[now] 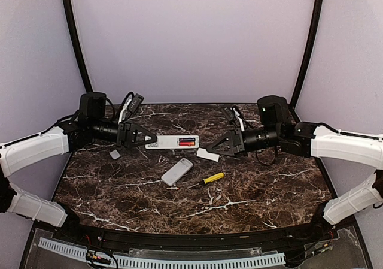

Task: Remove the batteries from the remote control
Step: Remove the battery cover from the remote control.

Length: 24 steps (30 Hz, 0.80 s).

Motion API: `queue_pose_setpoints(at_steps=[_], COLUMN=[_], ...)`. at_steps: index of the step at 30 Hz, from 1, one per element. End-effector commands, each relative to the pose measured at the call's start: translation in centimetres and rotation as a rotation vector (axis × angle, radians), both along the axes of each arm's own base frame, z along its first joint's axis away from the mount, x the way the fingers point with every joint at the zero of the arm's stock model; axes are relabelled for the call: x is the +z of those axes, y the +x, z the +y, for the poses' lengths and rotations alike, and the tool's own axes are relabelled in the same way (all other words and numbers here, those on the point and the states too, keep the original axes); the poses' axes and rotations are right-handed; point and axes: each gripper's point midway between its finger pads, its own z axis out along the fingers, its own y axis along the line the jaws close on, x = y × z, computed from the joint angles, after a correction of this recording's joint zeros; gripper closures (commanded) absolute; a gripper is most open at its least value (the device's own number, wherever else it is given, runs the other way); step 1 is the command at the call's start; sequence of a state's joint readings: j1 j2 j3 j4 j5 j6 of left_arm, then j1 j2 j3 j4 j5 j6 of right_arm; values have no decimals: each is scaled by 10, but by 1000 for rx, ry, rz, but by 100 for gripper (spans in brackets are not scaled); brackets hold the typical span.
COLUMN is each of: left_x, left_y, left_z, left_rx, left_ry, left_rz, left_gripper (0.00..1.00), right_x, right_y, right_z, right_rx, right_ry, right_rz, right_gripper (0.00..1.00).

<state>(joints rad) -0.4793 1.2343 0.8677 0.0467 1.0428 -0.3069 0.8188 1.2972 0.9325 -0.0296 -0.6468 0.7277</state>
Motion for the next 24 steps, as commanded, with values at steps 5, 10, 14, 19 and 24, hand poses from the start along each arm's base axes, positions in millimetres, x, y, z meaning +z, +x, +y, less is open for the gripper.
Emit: queue_pose_setpoints(at_steps=[5, 10, 14, 19, 24], left_x=[-17, -33, -31, -8, 19], left_y=[14, 10, 28, 65, 85], left_z=[15, 25, 49, 104, 151], left_rx=[127, 183, 361, 607, 800], left_ry=[86, 146, 242, 248, 202], left_rz=[1, 30, -29, -73, -133], left_gripper=[100, 100, 100, 100, 100], right_x=[14, 23, 26, 9, -26], right_y=[11, 15, 24, 40, 62], right_z=[-13, -9, 1, 36, 88], right_rx=[-66, -67, -82, -118, -144], right_ry=[24, 34, 18, -52, -157], right_rz=[-58, -90, -140, -205, -236], right_gripper=[100, 100, 100, 100, 100])
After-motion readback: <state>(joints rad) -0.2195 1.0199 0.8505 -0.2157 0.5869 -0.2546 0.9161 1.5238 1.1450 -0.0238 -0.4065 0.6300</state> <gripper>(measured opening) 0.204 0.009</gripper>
